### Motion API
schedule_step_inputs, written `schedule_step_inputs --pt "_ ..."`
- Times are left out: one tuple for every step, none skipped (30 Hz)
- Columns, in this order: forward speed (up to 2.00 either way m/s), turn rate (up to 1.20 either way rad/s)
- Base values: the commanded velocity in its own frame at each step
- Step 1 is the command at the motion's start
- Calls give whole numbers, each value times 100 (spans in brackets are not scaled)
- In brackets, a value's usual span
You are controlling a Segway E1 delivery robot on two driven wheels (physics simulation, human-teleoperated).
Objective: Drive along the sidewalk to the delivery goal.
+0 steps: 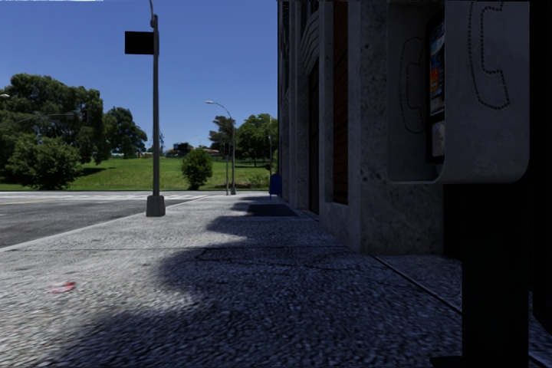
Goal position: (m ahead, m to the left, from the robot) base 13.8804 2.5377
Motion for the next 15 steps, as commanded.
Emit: schedule_step_inputs --pt "156 24" --pt "156 24" --pt "156 24" --pt "156 24" --pt "156 24" --pt "156 24" --pt "156 24" --pt "156 24" --pt "156 24" --pt "156 24" --pt "156 24" --pt "156 24" --pt "156 24" --pt "156 24" --pt "156 24"
